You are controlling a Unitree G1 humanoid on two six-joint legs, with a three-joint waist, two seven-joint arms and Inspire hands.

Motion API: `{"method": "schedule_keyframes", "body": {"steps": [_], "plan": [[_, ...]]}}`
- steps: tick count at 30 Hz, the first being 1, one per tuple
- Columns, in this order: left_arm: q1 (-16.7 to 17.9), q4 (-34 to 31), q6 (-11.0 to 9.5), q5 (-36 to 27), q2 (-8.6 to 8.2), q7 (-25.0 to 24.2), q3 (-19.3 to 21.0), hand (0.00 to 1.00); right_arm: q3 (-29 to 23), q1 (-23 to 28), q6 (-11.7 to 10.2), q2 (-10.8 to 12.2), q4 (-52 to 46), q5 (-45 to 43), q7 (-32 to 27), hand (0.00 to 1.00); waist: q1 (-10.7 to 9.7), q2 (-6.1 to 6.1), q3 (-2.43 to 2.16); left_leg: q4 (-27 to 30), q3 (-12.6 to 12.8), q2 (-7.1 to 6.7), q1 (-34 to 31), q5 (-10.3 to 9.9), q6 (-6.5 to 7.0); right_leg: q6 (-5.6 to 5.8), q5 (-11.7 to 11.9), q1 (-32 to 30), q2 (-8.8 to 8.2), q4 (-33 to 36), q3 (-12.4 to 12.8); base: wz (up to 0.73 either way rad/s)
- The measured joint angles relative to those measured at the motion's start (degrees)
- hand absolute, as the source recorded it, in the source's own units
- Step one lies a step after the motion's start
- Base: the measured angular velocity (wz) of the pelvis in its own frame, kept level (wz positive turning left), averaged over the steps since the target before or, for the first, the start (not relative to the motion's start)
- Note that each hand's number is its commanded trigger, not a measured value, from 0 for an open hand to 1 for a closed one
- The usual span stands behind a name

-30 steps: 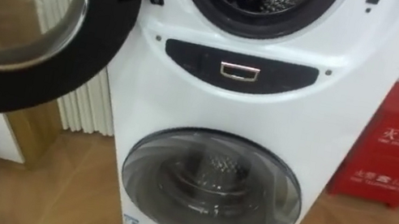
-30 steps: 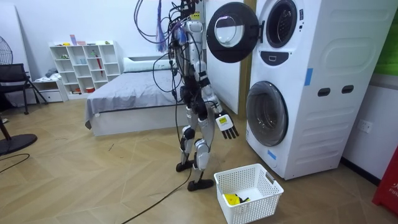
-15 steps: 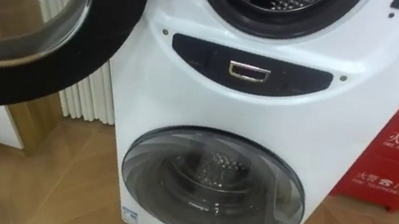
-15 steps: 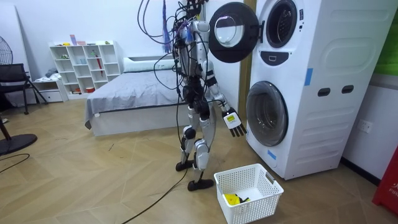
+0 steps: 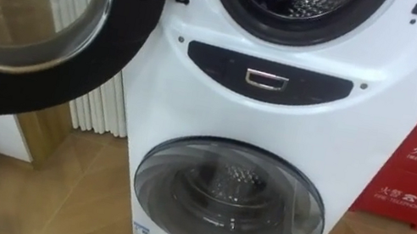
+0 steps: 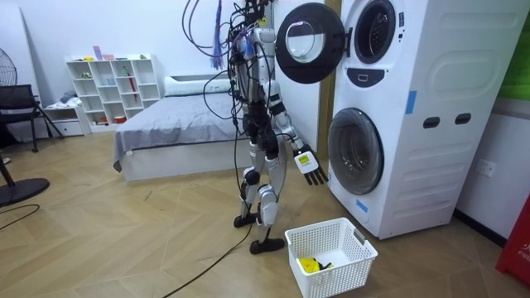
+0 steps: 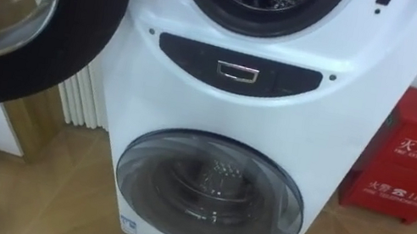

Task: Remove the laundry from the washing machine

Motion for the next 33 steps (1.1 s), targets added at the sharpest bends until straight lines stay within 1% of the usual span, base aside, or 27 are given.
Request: {"method": "schedule_keyframes", "body": {"steps": [1, 2, 3, 4, 5, 6, 7, 8, 9, 10, 11, 12, 13, 14, 16, 17, 18, 19, 20, 22, 26, 27, 29, 30, 31, 32, 33], "plan": [[-1.4, 0.0, -0.1, -2.8, 1.14, 0.0, 0.9, 0.0, -0.1, -0.1, 0.0, -0.7, 0.4, 0.0, 0.4, 0.0, -0.3, 0.39, -0.13, 0.0, 0.0, -0.07, 0.1, 0.0, 0.02, 0.03, 0.0, -0.1, -0.07, 0.4, 0.0, 0.0], [-2.1, -0.1, -0.1, -4.5, 1.7, 0.1, 1.4, 0.0, 0.0, -0.1, 0.0, -1.0, 0.5, -0.1, 0.7, 0.0, -0.3, 0.6, -0.08, 0.1, 0.0, -0.08, 0.1, 0.0, 0.02, 0.09, -0.1, -0.1, -0.12, 0.8, 0.0, 0.0], [-3.0, -1.3, 0.0, -6.5, 2.86, 0.2, 2.9, 0.0, -0.2, 0.1, 0.0, -1.5, 0.6, -0.4, 0.9, 0.0, -0.5, 0.83, -0.16, 0.1, 0.0, -0.09, 0.3, 0.0, 0.02, 0.1, -0.1, -0.1, -0.12, 0.7, 0.0, -0.05], [-3.4, -4.1, 0.0, -7.5, 3.9, 0.6, 4.4, 0.0, -0.6, 0.6, 0.0, -1.6, 0.4, -1.1, 0.9, 0.0, -0.4, 0.83, -0.13, 0.1, 0.0, -0.07, 0.4, 0.0, 0.02, 0.1, -0.1, -0.1, -0.09, 0.7, 0.1, -0.05], [-3.5, -5.8, 0.0, -8.3, 4.39, 0.8, 4.9, 0.0, -0.8, 0.9, 0.0, -1.6, 0.2, -1.6, 0.9, 0.0, -0.4, 0.79, -0.11, 0.1, 0.0, -0.07, 0.4, 0.0, 0.02, 0.1, -0.1, -0.1, -0.08, 0.6, 0.1, -0.04], [-3.9, -9.0, -0.1, -10.3, 5.4, 1.0, 5.2, 0.0, -1.0, 1.6, 0.1, -1.6, -0.7, -1.8, 0.8, 0.0, -0.3, 0.81, -0.07, 0.1, 0.0, -0.09, 0.2, 0.0, 0.02, 0.11, -0.1, -0.2, -0.09, 0.6, 0.2, -0.06], [-4.7, -11.0, -0.2, -11.8, 6.45, 1.0, 5.5, 0.0, -1.1, 1.7, 0.2, -1.6, -0.8, -1.8, 0.8, 0.0, 0.1, 0.89, -0.13, 0.1, 0.1, -0.14, 0.0, 0.0, 0.02, 0.13, -0.1, -0.6, -0.09, 0.8, 0.5, -0.1], [-5.3, -11.6, -0.2, -11.8, 7.13, 1.0, 5.5, 0.0, -1.1, 1.7, 0.2, -1.6, -0.8, -1.8, 0.9, 0.0, 0.3, 0.95, -0.15, 0.0, 0.1, -0.14, -0.1, 0.0, 0.02, 0.13, -0.1, -0.8, -0.07, 0.8, 0.7, -0.13], [-6.2, -13.2, -0.1, -11.7, 8.22, 1.2, 5.6, 0.0, -1.4, 1.7, 0.2, -1.6, -0.8, -1.9, 1.2, 0.0, 0.4, 0.98, -0.13, 0.0, 0.2, -0.17, -0.1, 0.0, 0.02, 0.12, -0.1, -0.9, -0.06, 0.7, 0.9, -0.08], [-6.4, -16.3, 0.0, -11.6, 8.86, 1.7, 6.4, 0.0, -1.8, 2.0, 0.2, -1.6, -1.0, -1.9, 1.3, 0.0, 0.4, 1.25, -0.06, 0.0, 0.2, -0.18, -0.1, 0.0, 0.02, 0.13, -0.1, -0.8, -0.05, 0.8, 0.9, -0.05], [-6.5, -18.2, 0.0, -11.7, 9.22, 2.0, 6.7, 0.0, -2.1, 2.1, 0.2, -1.6, -1.2, -2.1, 1.3, 0.0, 0.4, 1.23, -0.07, 0.0, 0.2, -0.18, 0.0, 0.0, 0.02, 0.13, -0.1, -0.8, -0.02, 0.8, 1.0, 0.0], [-6.7, -21.1, 0.0, -11.6, 10.23, 2.2, 6.9, 0.0, -2.3, 2.4, 0.2, -1.7, -1.7, -2.7, 1.1, 0.0, 0.5, 1.24, -0.07, 0.0, 0.2, -0.17, -0.1, 0.0, 0.02, 0.12, -0.1, -0.9, 0.0, 0.8, 1.0, -0.03], [-7.5, -23.1, 0.0, -11.7, 11.55, 2.3, 6.9, 0.0, -2.3, 2.9, 0.2, -1.7, -2.7, -3.0, 0.8, 0.0, 0.8, 1.39, -0.13, 0.0, 0.2, -0.14, -0.1, 0.0, 0.02, 0.11, -0.1, -1.0, 0.04, 0.8, 1.0, -0.05], [-7.6, -24.3, 0.1, -11.7, 12.13, 2.5, 7.0, 0.0, -2.3, 3.2, 0.2, -1.6, -3.3, -3.0, 0.8, 0.0, 0.9, 1.52, -0.19, 0.0, 0.2, -0.12, -0.1, 0.0, 0.02, 0.1, 0.0, -1.0, 0.07, 0.7, 1.1, -0.06], [-7.7, -29.0, 0.2, -11.8, 13.87, 4.2, 8.2, 0.0, -2.9, 4.2, 0.3, -1.6, -5.7, -4.1, 0.7, 0.0, 1.0, 2.31, -0.4, -0.1, 0.2, -0.15, -0.1, 0.0, 0.02, 0.11, 0.0, -1.3, 0.06, 0.8, 1.4, -0.07], [-7.7, -30.6, 0.4, -11.8, 14.03, 4.8, 8.8, 0.0, -3.1, 4.4, 0.4, -1.6, -6.2, -4.3, 0.6, 0.0, 1.1, 2.49, -0.52, -0.2, 0.2, -0.16, -0.1, 0.0, 0.02, 0.12, 0.0, -1.5, 0.06, 0.8, 1.5, -0.06], [-7.7, -33.9, 0.9, -11.3, 14.25, 6.1, 10.0, 0.0, -3.4, 4.6, 1.0, -1.6, -7.0, -4.7, 0.5, 0.0, 1.1, 2.69, -0.59, -0.2, 0.0, -0.16, -0.1, 0.0, 0.01, 0.12, 0.0, -1.4, 0.06, 0.8, 1.5, -0.03], [-7.5, -34.8, 2.5, -10.0, 14.98, 7.3, 9.8, 0.0, -3.4, 5.0, 1.2, -1.6, -7.8, -5.1, 0.4, 0.0, 1.2, 2.87, -0.6, -0.2, -0.1, -0.14, 0.1, 0.0, 0.01, 0.12, 0.0, -0.9, 0.1, 0.9, 1.5, 0.0], [-7.5, -35.1, 3.1, -9.6, 15.01, 7.7, 9.8, 0.0, -3.4, 5.2, 1.3, -1.7, -8.0, -5.2, 0.4, 0.0, 1.3, 2.91, -0.61, -0.2, -0.1, -0.12, 0.2, 0.0, 0.01, 0.11, 0.0, -0.9, 0.13, 0.9, 1.5, 0.0], [-7.5, -38.3, 5.1, -8.9, 15.01, 9.2, 9.9, 0.0, -3.4, 6.2, 2.1, -1.6, -9.9, -5.2, 0.0, 0.0, 2.3, 2.79, -0.58, -0.2, -0.1, -0.02, 0.3, 0.0, 0.01, 0.1, 0.0, -0.8, 0.25, 0.8, 1.6, -0.02], [-7.5, -42.8, 8.0, -5.5, 15.16, 12.6, 9.9, 0.0, -4.8, 6.7, 2.2, -1.5, -11.2, -6.7, -1.0, 0.0, 3.0, 2.56, -0.53, -0.2, -0.1, -0.02, 0.0, 0.0, 0.01, 0.09, 0.0, -0.8, 0.27, 0.7, 1.5, 0.03], [-7.5, -44.3, 8.9, -4.3, 15.53, 14.0, 9.9, 0.0, -5.6, 6.8, 2.2, -1.5, -11.5, -6.7, -1.1, 0.0, 3.1, 2.46, -0.47, -0.2, -0.1, 0.0, -0.2, 0.0, 0.01, 0.08, 0.0, -0.9, 0.26, 0.7, 1.3, 0.0], [-7.5, -44.7, 9.9, -2.6, 17.07, 15.5, 9.9, 0.0, -6.1, 7.0, 2.2, -1.4, -11.9, -7.2, -1.7, 0.0, 3.2, 2.4, -0.45, -0.2, -0.1, 0.05, -0.1, 0.0, 0.01, 0.06, 0.0, -0.9, 0.3, 0.7, 1.4, 0.0], [-7.5, -45.0, 10.3, -1.9, 18.12, 16.4, 9.9, 0.0, -6.2, 7.5, 2.2, -1.4, -12.6, -7.7, -1.7, 0.0, 3.5, 2.39, -0.42, -0.2, -0.1, 0.05, -0.2, 0.0, 0.01, 0.05, 0.0, -1.0, 0.31, 0.7, 1.5, 0.0], [-7.5, -45.5, 10.9, -1.5, 19.11, 17.3, 9.9, 0.0, -6.4, 8.1, 2.3, -1.4, -13.3, -7.8, -1.6, 0.0, 3.7, 2.38, -0.4, -0.2, -0.2, 0.06, -0.1, 0.0, 0.01, 0.03, 0.0, -0.9, 0.33, 0.7, 1.5, 0.0], [-7.6, -45.7, 11.2, -1.6, 19.59, 17.7, 9.9, 0.0, -6.9, 8.3, 2.3, -1.4, -13.4, -7.7, -1.6, 0.0, 3.7, 2.39, -0.4, -0.2, -0.2, 0.05, -0.1, 0.0, 0.01, 0.03, 0.0, -0.9, 0.32, 0.7, 1.5, 0.0], [-7.8, -45.7, 11.4, -1.7, 20.69, 18.5, 9.9, 0.0, -7.9, 8.5, 2.5, -1.4, -13.7, -7.6, -1.6, 0.0, 4.0, 2.39, -0.39, -0.2, -0.3, 0.05, -0.1, 0.0, 0.01, 0.02, 0.0, -0.9, 0.31, 0.7, 1.5, 0.0]]}}
